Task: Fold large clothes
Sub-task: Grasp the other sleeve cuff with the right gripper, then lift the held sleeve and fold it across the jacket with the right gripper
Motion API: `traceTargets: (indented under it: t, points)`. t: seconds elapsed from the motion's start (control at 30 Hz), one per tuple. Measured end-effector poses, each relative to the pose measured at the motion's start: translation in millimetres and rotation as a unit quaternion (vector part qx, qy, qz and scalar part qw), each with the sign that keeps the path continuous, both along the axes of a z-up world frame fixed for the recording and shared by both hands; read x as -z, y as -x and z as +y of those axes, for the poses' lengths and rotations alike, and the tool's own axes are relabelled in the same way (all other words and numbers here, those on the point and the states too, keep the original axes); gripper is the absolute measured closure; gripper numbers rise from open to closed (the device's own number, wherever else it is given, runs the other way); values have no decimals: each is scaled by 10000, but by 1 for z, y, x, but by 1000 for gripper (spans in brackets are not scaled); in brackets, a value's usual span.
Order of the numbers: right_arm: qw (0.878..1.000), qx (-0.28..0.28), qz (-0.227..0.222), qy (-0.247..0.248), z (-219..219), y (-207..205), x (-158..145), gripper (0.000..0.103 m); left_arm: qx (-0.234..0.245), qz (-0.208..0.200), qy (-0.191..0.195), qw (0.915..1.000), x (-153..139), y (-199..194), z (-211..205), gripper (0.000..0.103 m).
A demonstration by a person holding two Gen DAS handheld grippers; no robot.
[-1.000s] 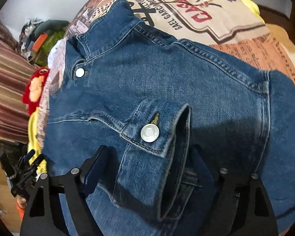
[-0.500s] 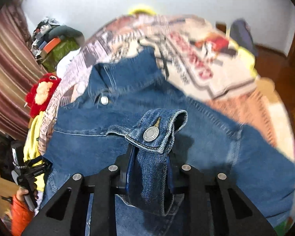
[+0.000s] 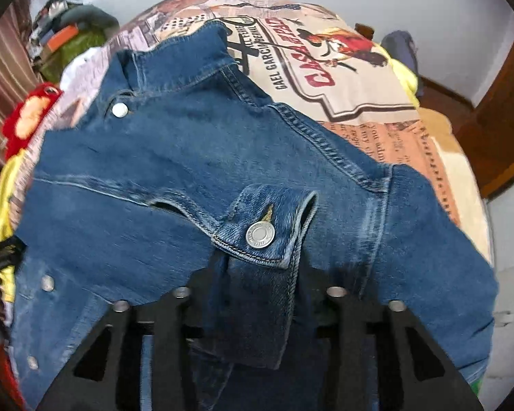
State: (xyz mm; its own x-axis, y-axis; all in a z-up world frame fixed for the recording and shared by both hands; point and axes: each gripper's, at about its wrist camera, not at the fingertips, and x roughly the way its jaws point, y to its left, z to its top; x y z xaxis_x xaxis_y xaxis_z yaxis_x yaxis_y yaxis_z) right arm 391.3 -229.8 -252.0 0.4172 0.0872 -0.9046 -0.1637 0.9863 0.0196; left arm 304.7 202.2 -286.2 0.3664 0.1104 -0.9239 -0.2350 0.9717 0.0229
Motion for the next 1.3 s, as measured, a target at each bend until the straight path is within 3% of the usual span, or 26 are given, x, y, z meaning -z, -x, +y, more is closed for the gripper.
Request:
traceTargets:
  t: [0.03, 0.1, 0.3, 0.43, 0.67, 0.8, 0.93, 1.1, 1.3]
  points:
    - [9997, -6, -76, 220, 1, 2, 0, 34, 32, 14, -40, 10000, -1, 2, -2, 19]
    - [9976, -105, -294, 616, 5, 5, 0, 24, 104, 12, -137, 9999, -4, 7, -9, 19]
    - [9969, -259, -436, 609, -1, 17, -13, 24, 399, -195, -275, 9986, -31, 21, -30, 19]
    - [9956, -218, -730, 553, -7, 29, -38, 24, 593, -623, -355, 9957, -67, 26, -47, 19]
    - [9886, 106, -1488, 189, -43, 61, -98, 24, 1133, -1500, -528, 9807, -138, 13, -96, 19]
    - [9852, 430, -1661, -38, -75, 79, -116, 23, 1514, -1936, -302, 9689, -169, -5, -133, 18]
    - [9841, 878, -1506, -329, -114, 93, -113, 23, 1906, -2175, 70, 9572, -179, -25, -176, 15]
    - [9769, 1675, -1012, -858, -176, 112, -86, 23, 2339, -1961, 212, 9521, -163, -44, -225, 15]
    - [9410, 2805, -139, -1886, -251, 133, -31, 23, 2672, -1371, 494, 9525, -120, -64, -268, 15]
